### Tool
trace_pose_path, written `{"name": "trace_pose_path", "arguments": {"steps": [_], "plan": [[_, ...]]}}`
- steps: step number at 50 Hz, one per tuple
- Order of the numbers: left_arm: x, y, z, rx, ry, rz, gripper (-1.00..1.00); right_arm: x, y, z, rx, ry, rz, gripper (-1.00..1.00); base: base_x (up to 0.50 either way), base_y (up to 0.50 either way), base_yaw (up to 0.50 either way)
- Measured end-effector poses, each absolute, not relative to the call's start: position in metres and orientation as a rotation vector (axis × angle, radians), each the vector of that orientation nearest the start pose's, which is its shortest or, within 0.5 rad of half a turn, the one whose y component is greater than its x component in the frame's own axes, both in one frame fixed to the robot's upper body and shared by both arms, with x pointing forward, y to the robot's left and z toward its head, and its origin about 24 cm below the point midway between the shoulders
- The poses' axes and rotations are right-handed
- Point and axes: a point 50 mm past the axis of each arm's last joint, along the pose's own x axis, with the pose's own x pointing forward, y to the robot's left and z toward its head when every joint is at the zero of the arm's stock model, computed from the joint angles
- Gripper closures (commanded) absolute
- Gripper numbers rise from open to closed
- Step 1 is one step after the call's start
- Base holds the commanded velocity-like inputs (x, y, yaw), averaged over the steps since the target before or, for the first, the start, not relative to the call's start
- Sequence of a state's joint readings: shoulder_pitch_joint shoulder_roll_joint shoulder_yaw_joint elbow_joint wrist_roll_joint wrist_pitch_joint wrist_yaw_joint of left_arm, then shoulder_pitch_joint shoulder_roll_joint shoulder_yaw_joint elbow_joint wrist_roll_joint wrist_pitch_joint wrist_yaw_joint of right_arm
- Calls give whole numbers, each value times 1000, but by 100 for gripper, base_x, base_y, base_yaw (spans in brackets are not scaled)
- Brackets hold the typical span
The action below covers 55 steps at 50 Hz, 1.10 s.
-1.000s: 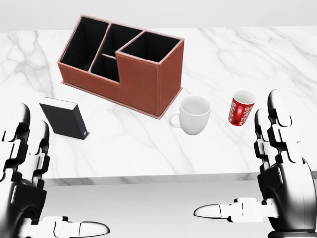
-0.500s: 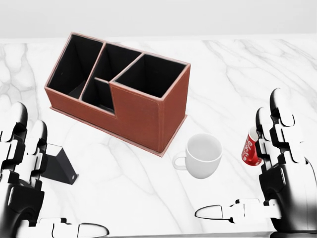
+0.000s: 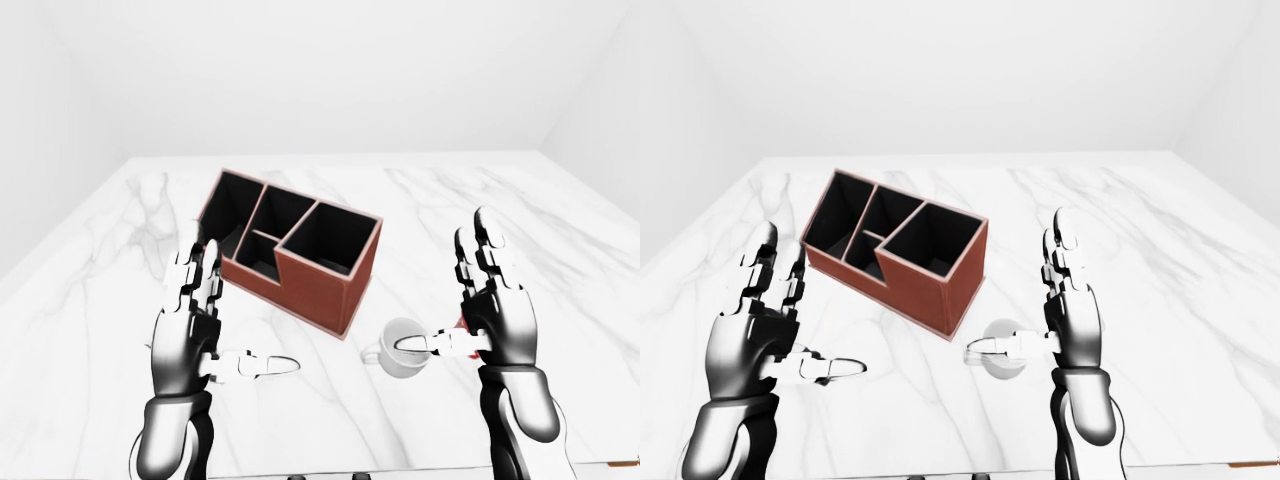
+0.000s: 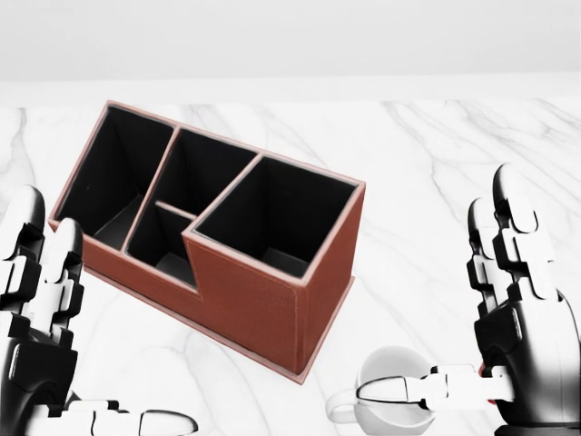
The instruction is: Pick up the red mug and place it to the right of the caddy.
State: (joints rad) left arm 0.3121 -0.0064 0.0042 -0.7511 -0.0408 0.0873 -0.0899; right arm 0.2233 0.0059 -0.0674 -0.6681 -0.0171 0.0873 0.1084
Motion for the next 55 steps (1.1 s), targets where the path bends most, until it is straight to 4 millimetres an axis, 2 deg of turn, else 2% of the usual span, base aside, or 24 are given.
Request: {"name": "trace_pose_path", "arguments": {"steps": [24,35,41,55], "plan": [[177,162,142,1,-369,-10,-100,195,-169,135,-83,-345,-18,-100,50,0,0],[177,162,142,2,-370,-10,-100,194,-170,137,-69,-355,-22,-100,0,0,0],[176,162,143,5,-372,-7,-100,193,-169,137,-60,-358,-18,-100,-1,-45,0],[176,161,143,2,-375,-10,-100,193,-171,138,-52,-364,-25,-100,0,0,0]]}}
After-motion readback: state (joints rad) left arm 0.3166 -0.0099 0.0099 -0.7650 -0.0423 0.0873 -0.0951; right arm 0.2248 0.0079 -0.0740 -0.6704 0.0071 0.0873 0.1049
